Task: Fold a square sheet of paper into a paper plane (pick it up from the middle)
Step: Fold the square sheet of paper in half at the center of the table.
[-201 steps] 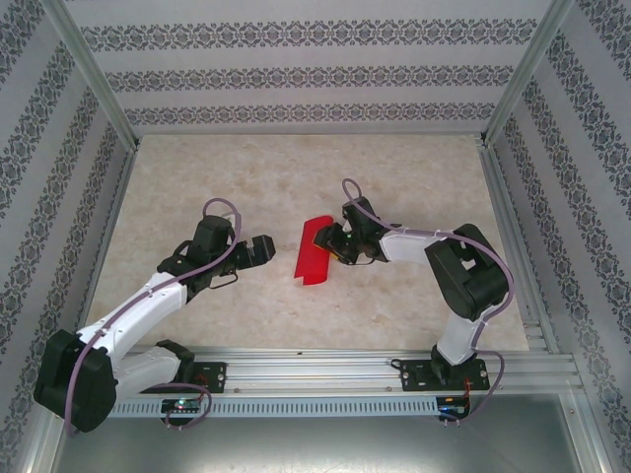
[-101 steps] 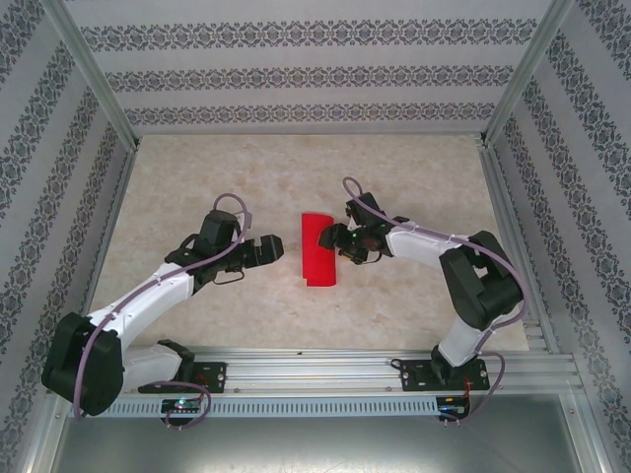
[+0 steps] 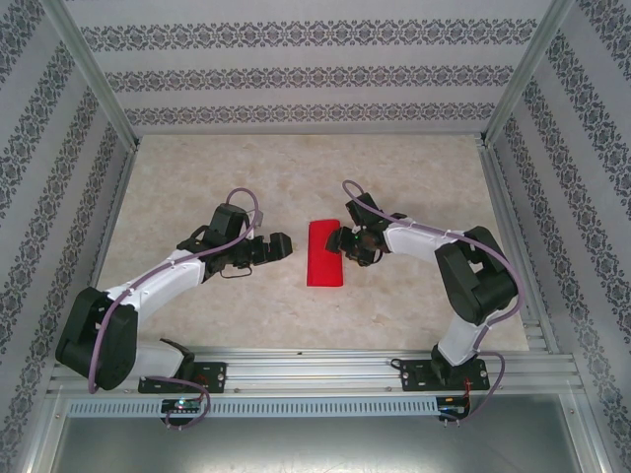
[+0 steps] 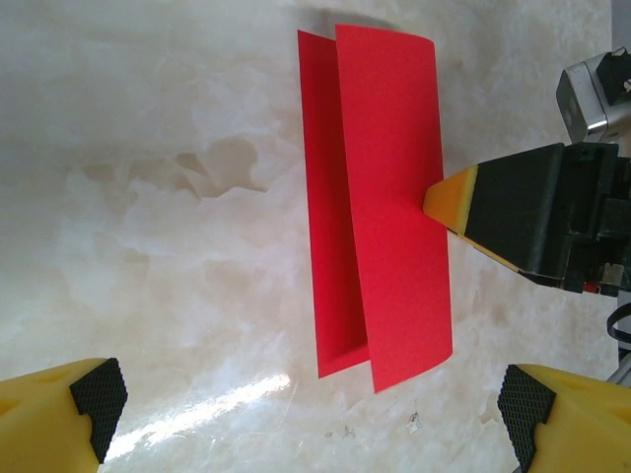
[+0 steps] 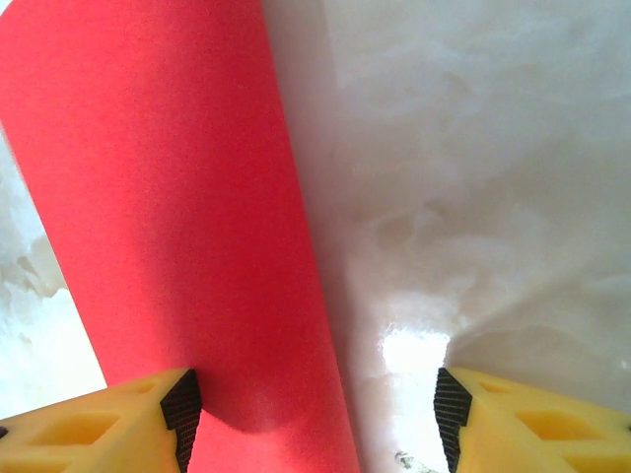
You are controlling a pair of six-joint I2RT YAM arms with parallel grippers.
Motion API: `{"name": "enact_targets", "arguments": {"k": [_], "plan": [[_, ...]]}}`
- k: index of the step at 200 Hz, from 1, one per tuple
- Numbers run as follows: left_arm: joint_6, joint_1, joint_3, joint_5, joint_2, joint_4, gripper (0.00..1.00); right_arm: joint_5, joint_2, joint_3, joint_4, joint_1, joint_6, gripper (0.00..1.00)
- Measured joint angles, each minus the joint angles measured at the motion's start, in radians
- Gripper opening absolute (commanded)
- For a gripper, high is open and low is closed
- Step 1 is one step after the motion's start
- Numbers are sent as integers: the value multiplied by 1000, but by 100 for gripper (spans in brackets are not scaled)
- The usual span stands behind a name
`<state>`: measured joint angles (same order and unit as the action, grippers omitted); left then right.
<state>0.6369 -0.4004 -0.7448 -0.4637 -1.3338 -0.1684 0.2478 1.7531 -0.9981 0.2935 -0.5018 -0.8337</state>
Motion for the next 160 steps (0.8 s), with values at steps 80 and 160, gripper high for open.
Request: {"name": "enact_targets", "arguments": {"k": [80, 160], "plan": [[0, -5, 0, 0, -8, 0, 100, -88, 68, -98, 90, -51, -17, 70], [0, -5, 0, 0, -15, 0, 100, -98, 103, -152, 160, -58, 38, 68]]}}
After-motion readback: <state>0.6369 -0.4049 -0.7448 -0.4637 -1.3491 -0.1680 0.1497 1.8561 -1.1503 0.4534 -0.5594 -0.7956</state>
